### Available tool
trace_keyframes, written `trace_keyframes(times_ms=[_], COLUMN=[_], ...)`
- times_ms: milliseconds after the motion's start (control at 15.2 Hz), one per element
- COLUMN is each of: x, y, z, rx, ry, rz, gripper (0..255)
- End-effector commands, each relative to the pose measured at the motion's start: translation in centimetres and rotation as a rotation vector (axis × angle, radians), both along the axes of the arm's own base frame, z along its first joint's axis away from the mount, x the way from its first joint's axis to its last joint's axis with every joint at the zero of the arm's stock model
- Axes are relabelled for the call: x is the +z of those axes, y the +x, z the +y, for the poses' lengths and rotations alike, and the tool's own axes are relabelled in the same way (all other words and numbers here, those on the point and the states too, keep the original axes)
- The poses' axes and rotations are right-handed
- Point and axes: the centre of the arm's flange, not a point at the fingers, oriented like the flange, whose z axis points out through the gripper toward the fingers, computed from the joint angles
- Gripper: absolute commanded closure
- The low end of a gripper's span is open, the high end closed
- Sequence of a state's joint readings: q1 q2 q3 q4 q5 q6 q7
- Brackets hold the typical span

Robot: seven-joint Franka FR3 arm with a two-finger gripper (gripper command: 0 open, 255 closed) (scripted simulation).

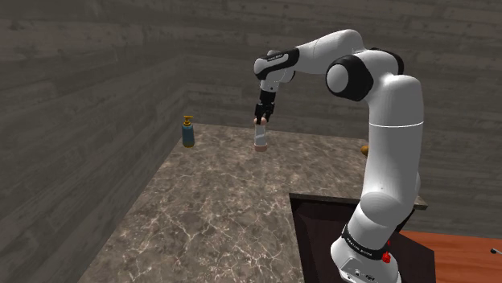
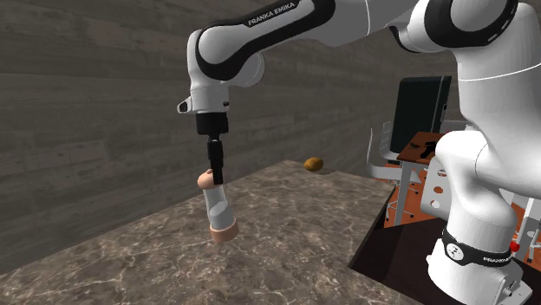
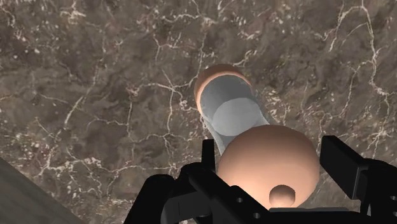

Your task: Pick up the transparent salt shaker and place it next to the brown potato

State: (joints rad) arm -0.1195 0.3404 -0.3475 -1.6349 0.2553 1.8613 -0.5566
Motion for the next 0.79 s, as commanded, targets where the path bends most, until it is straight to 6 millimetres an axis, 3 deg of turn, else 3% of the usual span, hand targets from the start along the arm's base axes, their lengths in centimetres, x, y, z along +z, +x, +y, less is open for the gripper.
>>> trace_keyframes(times_ms=[0,726], x=[1.0,6.8], y=[0.1,0.1], z=[0.0,0.0], rx=[0.000,0.000], ry=[0.000,0.000], rz=[0.000,0.000], gripper=[255,255])
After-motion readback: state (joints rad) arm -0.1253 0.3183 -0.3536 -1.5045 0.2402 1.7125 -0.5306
